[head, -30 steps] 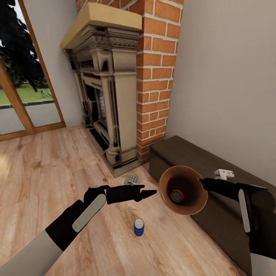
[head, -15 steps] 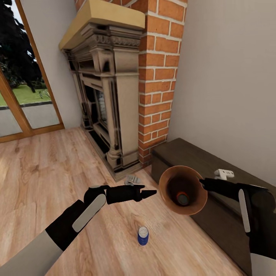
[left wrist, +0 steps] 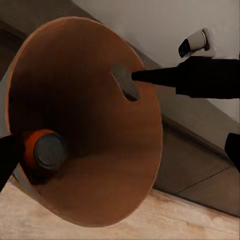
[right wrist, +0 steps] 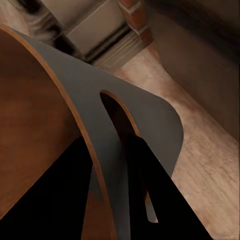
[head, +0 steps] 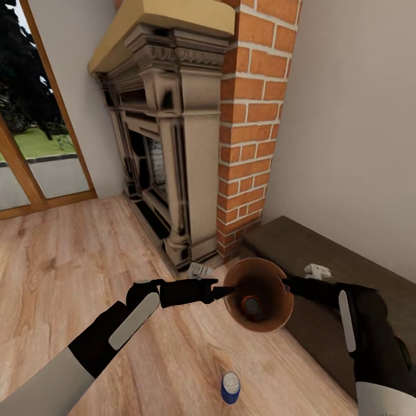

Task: Put the three can of soda from the living room inside the tash can in the kitchen.

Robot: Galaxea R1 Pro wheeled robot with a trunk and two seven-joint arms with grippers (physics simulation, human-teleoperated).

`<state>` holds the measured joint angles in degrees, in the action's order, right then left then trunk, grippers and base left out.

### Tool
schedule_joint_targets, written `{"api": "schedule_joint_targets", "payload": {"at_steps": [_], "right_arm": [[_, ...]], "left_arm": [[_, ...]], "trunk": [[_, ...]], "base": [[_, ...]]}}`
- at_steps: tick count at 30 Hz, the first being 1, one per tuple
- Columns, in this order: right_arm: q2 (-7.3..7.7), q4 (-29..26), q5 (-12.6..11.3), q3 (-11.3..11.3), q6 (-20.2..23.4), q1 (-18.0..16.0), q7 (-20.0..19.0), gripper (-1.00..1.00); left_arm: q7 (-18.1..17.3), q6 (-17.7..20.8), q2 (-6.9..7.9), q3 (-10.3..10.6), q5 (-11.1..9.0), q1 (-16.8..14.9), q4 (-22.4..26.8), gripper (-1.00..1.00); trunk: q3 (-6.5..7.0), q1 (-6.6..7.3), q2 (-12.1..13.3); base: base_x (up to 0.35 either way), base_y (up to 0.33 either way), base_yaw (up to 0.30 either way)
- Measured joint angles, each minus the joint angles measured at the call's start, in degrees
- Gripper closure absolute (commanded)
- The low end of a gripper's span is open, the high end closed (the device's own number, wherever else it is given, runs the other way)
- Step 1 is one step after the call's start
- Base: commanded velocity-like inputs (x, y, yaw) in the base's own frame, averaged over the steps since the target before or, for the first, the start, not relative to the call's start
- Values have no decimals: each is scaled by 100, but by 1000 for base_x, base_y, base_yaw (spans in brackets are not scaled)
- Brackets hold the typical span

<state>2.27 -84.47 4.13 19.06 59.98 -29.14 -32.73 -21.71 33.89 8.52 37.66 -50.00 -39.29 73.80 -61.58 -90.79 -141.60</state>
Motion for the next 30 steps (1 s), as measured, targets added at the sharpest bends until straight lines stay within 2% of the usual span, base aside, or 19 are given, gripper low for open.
{"api": "schedule_joint_targets", "payload": {"at_steps": [3, 4, 8, 9, 13, 18, 23, 30], "right_arm": [[-24, 289, 347, -99, -73, -1, -1, 100], [-27, 298, 375, -134, -85, -2, -1, 100], [-34, 376, 26, -308, -8, -2, -12, 100], [-34, 380, 25, -318, -10, -2, -15, 100], [-34, 390, 291, -326, -93, -3, -7, 100], [-34, 341, 69, -354, -37, -3, -34, 100], [-24, 299, 263, -366, -80, -3, -2, 100], [-25, 63, 129, -369, -31, -2, -4, 100]], "left_arm": [[1, -2, 1, -1, 0, 0, -1, -100], [1, -2, 1, -2, -2, 0, -1, -100], [0, 2, 0, -1, -14, 0, -5, -100], [3, 3, 0, -2, -15, 0, -7, -100], [7, -1, 1, 0, -18, 1, -9, -100], [6, -5, 0, 3, -14, 0, -6, -100], [2, -4, 1, 2, -10, 1, -5, -100], [6, 4, -1, 4, 1, 0, -2, -100]], "trunk": [[0, 0, 0], [0, 0, 0], [0, 0, 0], [0, 0, 0], [0, 0, 0], [0, 0, 0], [0, 0, 0], [0, 0, 0]], "base": [[210, 49, 0], [104, 23, 0], [34, 7, 0], [11, 2, 0], [3, 1, 0], [0, 0, 0], [0, 0, 0], [77, -46, 0]]}}
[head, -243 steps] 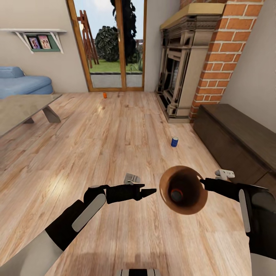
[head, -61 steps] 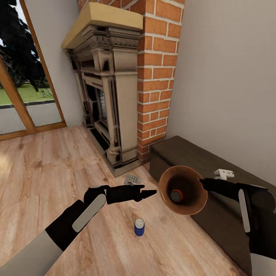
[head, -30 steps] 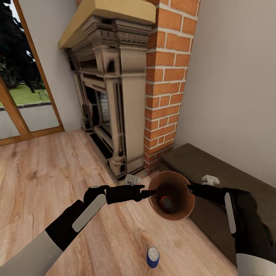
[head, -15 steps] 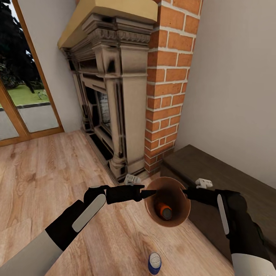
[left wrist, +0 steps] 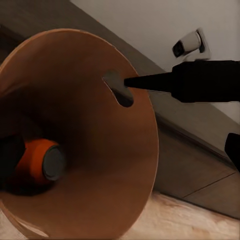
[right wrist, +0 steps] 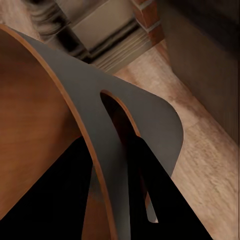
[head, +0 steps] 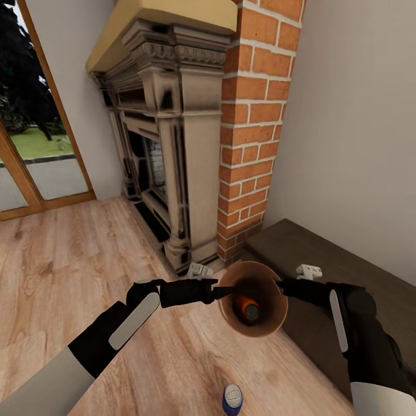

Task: Put the three can of soda from the living room inside the tash can in the kitchen.

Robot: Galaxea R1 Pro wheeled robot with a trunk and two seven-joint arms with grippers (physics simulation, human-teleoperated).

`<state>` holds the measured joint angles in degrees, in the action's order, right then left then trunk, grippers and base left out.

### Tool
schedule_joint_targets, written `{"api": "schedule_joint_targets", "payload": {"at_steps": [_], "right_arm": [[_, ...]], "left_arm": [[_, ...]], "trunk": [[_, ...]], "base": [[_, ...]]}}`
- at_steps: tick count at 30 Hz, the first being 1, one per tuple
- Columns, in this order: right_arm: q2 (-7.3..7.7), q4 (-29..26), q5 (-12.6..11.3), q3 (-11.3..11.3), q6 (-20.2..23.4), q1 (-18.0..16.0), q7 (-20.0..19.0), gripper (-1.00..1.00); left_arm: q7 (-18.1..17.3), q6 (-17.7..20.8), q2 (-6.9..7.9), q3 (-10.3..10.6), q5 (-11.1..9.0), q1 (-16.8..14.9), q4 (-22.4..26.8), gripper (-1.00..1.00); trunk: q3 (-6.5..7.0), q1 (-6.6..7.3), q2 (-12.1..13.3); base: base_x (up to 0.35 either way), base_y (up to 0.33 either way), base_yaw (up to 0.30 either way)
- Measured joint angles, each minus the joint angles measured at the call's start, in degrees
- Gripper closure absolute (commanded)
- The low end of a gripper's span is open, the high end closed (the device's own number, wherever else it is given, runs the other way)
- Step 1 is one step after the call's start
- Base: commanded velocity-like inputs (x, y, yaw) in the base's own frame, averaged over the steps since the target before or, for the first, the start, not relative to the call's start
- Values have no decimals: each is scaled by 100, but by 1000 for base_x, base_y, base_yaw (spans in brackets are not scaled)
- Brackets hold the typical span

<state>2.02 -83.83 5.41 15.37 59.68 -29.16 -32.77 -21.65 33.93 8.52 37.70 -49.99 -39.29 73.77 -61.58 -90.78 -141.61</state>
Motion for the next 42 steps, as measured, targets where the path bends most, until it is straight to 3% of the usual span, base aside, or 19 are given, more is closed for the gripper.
{"api": "schedule_joint_targets", "payload": {"at_steps": [6, 9, 26, 42], "right_arm": [[1, -23, 163, 4, -41, 0, 20, 100], [-3, -33, 81, 2, -18, 0, 32, 100], [-4, -270, 131, 17, -12, 0, 61, 100], [2, -265, 116, 16, -8, 0, 47, 100]], "left_arm": [[5, -28, 1, 181, 70, 0, 7, -100], [3, -30, 1, 205, 76, 0, 6, -100], [3, -27, 1, 211, 77, 0, 6, -100], [3, -35, 1, 211, 77, 0, 6, -100]], "trunk": [[0, 0, 0], [0, 0, 0], [85, 0, 0], [113, 0, 0]], "base": [[97, -137, 0], [14, -20, -2], [1, -1, -143], [0, 0, -43]]}}
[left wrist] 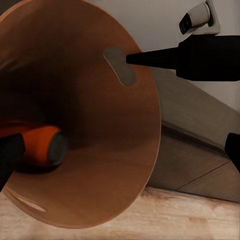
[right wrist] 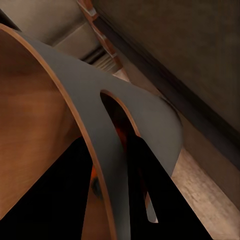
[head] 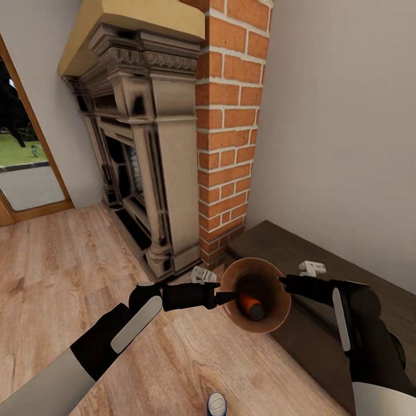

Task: Put the three can of soda from the living room inside the tash can in the kitchen.

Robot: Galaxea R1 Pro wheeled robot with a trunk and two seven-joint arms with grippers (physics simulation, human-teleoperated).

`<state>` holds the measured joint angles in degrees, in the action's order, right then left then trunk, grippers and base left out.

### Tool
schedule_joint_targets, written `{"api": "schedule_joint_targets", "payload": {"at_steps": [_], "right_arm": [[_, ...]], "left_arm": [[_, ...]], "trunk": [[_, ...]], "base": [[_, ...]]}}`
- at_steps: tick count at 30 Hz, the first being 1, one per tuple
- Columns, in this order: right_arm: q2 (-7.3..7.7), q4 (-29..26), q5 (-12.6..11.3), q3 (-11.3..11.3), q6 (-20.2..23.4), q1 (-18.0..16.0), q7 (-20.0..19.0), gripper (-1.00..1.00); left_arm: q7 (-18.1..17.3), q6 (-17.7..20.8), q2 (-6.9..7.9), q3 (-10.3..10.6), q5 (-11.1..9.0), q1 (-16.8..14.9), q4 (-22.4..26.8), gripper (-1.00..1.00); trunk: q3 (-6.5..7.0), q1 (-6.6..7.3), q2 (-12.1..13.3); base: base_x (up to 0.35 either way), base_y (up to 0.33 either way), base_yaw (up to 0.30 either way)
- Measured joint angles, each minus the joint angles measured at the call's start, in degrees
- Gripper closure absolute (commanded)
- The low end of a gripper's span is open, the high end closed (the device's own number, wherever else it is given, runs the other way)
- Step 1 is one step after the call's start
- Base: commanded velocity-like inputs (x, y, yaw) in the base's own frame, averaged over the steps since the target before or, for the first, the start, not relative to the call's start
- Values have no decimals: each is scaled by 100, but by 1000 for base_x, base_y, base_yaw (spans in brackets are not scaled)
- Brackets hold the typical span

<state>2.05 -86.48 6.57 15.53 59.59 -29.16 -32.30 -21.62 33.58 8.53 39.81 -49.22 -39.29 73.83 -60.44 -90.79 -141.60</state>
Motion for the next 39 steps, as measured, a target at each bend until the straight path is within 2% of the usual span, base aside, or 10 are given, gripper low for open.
{"api": "schedule_joint_targets", "payload": {"at_steps": [17, 21, 23, 28, 30, 39], "right_arm": [[-3, 90, -31, -6, 0, 0, -21, 100], [-42, 232, 391, 27, -48, -52, 11, 100], [-18, 307, 522, 26, -16, -51, 3, 100], [90, 463, 519, 20, 33, -51, -7, 100], [71, 481, 630, -27, -8, -42, -23, 100], [99, 491, 603, -29, -12, -42, -45, 100]], "left_arm": [[0, 4, 0, 0, 0, 0, 0, -100], [26, -18, 17, 9, 9, 0, -94, -100], [26, -18, 12, 9, 9, 0, -100, -100], [26, -18, 9, 9, 17, 0, -153, -100], [37, -34, 36, 9, 18, 0, -184, -100], [2, -28, 43, 9, 40, 0, -168, -100]], "trunk": [[0, 0, 0], [-1, -1, -1], [-1, -1, -1], [-1, -1, -1], [-2, -1, -2], [-2, -1, -2]], "base": [[0, 0, 0], [0, 0, 0], [0, 0, 0], [0, 0, 0], [0, 0, 0], [0, 0, 0]]}}
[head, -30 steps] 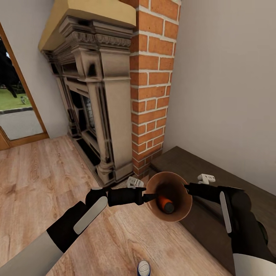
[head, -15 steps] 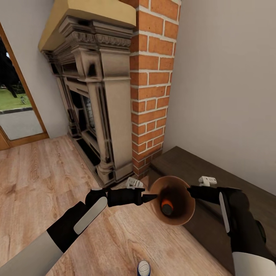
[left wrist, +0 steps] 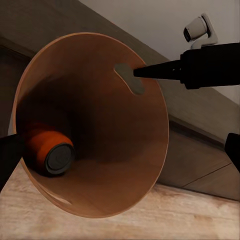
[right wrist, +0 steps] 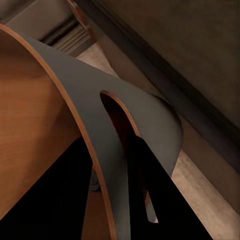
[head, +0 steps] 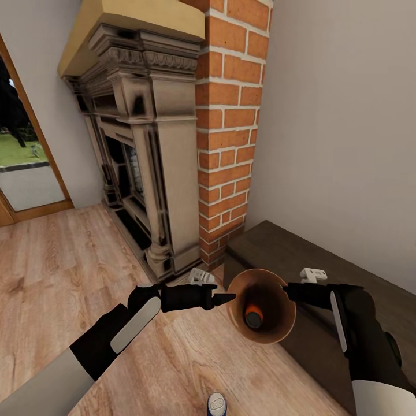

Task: Put the three can of soda from the living room inside the tash can in the kitchen.

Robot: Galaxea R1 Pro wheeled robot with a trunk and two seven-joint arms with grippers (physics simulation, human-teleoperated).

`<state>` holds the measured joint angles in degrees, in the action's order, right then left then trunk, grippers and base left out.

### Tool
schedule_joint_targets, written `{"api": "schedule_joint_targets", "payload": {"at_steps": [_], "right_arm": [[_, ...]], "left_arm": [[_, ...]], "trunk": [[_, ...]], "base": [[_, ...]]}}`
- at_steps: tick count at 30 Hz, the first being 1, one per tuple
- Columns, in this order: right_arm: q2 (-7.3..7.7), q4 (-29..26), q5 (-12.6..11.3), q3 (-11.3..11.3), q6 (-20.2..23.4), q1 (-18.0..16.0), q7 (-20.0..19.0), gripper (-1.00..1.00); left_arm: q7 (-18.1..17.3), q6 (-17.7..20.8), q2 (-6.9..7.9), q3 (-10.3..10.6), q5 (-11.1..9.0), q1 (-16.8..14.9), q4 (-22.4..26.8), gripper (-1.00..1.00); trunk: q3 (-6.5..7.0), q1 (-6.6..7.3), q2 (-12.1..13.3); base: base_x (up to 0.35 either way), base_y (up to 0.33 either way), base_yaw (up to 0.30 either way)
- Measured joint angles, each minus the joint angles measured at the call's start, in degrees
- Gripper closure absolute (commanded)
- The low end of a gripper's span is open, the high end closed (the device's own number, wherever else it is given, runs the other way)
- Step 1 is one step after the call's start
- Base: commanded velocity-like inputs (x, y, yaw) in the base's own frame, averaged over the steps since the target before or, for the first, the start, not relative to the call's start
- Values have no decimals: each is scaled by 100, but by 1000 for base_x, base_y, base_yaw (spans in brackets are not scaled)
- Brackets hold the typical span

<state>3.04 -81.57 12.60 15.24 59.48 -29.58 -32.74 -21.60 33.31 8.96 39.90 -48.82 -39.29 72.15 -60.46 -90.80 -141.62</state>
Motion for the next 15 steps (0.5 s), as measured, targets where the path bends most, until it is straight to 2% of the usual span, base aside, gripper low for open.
{"api": "schedule_joint_targets", "payload": {"at_steps": [11, 13, 15], "right_arm": [[3, -7, -1, 0, 5, 0, -6, 100], [-61, -65, 116, -57, 31, 6, 38, 100], [-125, -120, 223, -27, 43, 7, 10, 100]], "left_arm": [[-2, 1, 2, 0, -4, 0, 1, -100], [5, -1, 66, 1, -62, 64, -64, -100], [4, -42, 46, -35, -82, 124, -128, -100]], "trunk": [[0, 0, 0], [-1, -1, -1], [-1, -1, -1]], "base": [[0, 0, 0], [0, 0, 0], [0, 0, 0]]}}
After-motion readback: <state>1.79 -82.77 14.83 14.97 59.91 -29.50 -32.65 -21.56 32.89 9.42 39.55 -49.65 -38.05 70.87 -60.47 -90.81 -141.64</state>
